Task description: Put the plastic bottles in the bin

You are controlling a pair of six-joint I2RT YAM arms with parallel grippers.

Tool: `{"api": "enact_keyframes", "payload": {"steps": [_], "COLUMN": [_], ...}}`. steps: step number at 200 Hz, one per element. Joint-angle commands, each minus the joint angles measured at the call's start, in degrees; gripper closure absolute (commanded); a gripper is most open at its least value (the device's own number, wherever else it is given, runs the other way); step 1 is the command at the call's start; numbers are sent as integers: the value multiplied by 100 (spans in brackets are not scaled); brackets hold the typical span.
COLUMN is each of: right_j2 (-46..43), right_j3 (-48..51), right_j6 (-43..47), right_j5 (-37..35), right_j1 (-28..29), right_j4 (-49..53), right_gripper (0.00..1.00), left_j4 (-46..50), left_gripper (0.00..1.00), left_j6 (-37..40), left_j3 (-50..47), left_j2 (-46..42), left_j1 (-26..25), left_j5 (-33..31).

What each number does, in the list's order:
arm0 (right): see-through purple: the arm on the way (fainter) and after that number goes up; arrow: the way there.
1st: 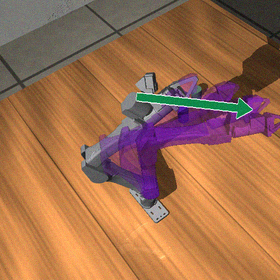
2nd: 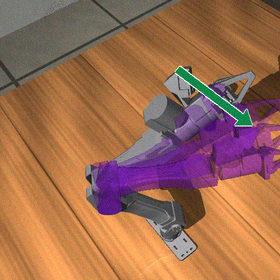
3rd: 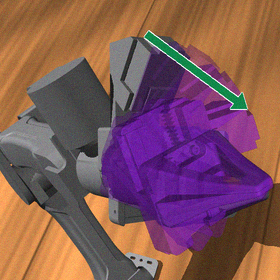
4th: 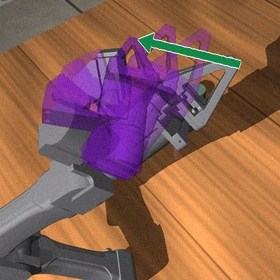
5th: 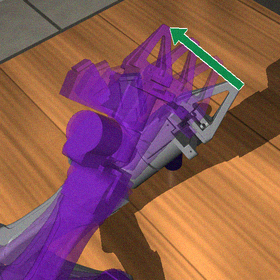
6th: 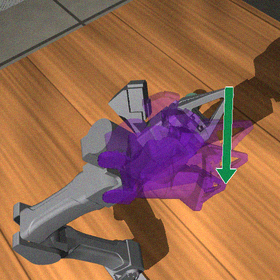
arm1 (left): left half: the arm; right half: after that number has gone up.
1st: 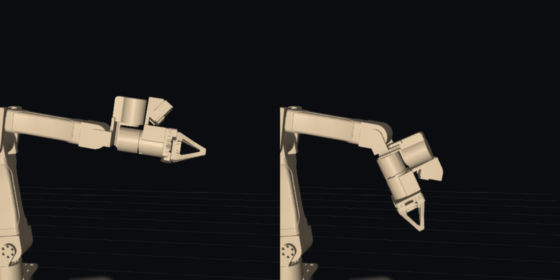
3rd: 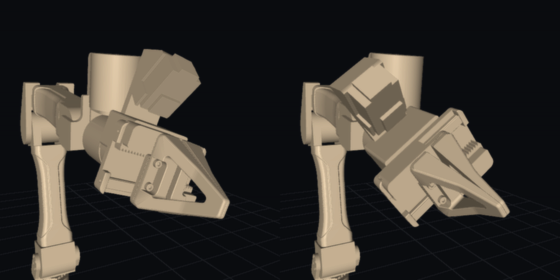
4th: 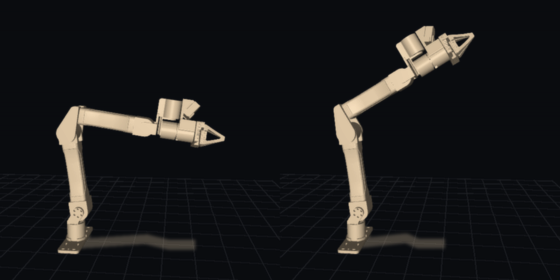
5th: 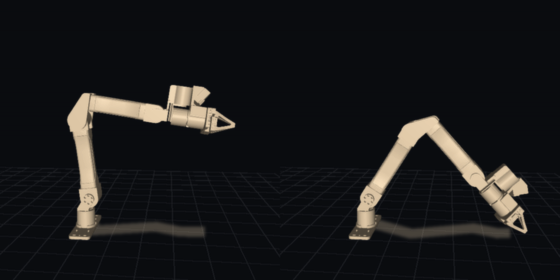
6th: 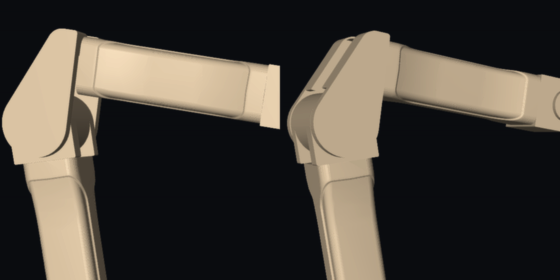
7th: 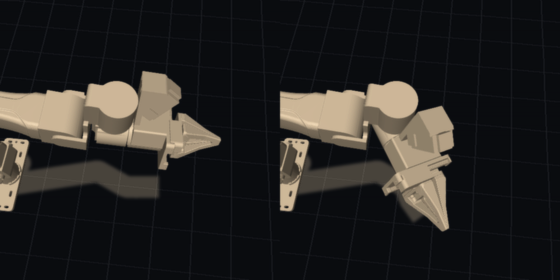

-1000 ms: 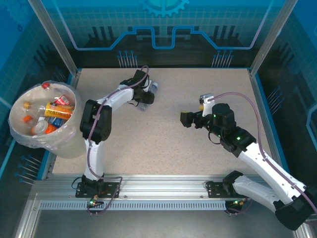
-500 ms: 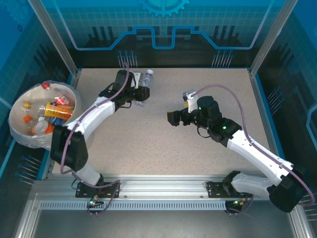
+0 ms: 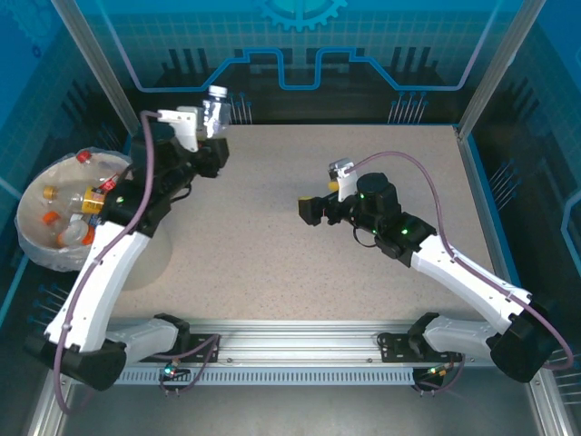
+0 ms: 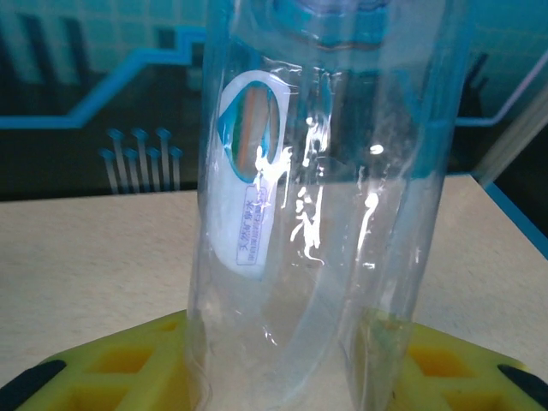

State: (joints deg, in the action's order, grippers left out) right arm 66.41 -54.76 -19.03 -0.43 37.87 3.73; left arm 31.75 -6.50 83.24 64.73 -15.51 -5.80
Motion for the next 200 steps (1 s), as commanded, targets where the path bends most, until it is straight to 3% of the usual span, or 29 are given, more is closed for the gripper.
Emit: {"api": "enact_keyframes", "payload": {"steps": [1,48,63,125,169,200], "right_j2": [29,71,79,104,251,384], "right_j3": [-59,-91,-136,-257,-489,-660], "right_j6": [85,112,128,152,244,238], "right_j5": [-74,-160,-168,-217,-134,-37], "right_j1": [79,80,78,76,79,80], "right_j4": [-362,-419,-356,-160,-59,-26], "right_gripper": [0,0,0,0,0,0], "left_j4": [862,1602,1873,2601,3116,3193], "left_gripper": [55,55,54,51,50,50], "left_j6": [358,754,648,65,45,-190], "left_j3": [585,1200,1332,1422,1751,1740], "left_j2": [-303,-292,-202,-89,330,501], "left_j1": [96,513,876,2377,3593,4723], "left_j5": [-789,-2771,-3054,-3003,-2408,-1563]}}
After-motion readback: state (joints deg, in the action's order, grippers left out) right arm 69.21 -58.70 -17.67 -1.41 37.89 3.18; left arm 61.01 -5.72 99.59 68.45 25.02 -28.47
